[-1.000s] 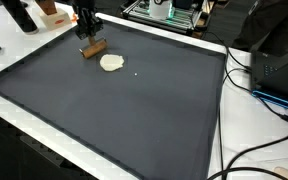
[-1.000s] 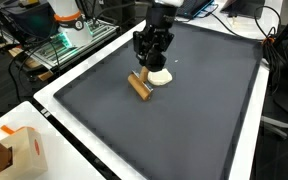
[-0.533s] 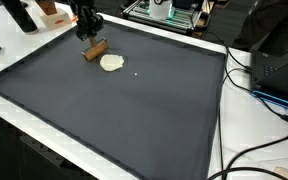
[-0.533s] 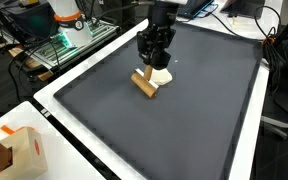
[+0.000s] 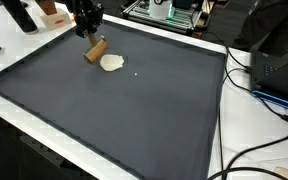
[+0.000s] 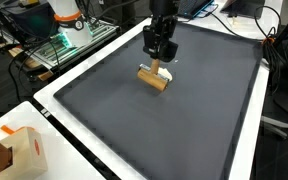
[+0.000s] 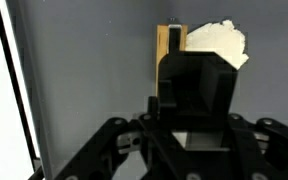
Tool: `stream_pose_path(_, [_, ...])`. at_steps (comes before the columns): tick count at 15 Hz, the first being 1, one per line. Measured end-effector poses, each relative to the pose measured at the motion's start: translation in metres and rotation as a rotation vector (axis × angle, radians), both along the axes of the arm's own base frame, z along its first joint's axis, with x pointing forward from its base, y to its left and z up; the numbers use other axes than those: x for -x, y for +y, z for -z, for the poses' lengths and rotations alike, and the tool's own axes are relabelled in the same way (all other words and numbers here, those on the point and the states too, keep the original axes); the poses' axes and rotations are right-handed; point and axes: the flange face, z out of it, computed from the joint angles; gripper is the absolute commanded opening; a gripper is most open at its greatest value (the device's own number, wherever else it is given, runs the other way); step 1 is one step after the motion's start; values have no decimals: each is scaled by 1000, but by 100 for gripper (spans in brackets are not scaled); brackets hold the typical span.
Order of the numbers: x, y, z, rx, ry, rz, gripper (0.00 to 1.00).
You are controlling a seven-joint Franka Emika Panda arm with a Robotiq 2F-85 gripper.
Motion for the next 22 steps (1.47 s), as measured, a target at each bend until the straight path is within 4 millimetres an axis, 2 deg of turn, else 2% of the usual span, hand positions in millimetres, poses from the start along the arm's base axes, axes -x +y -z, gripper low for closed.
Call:
stream_pose_path(10, [13, 12, -64, -157, -70, -328, 24])
stream_pose_path(20, [37, 23, -93, -254, 23, -609, 24])
stream_pose_path(21, [39, 24, -94, -258, 32, -623, 49])
stream_pose_path(22, [39, 24, -95, -258, 33, -625, 49])
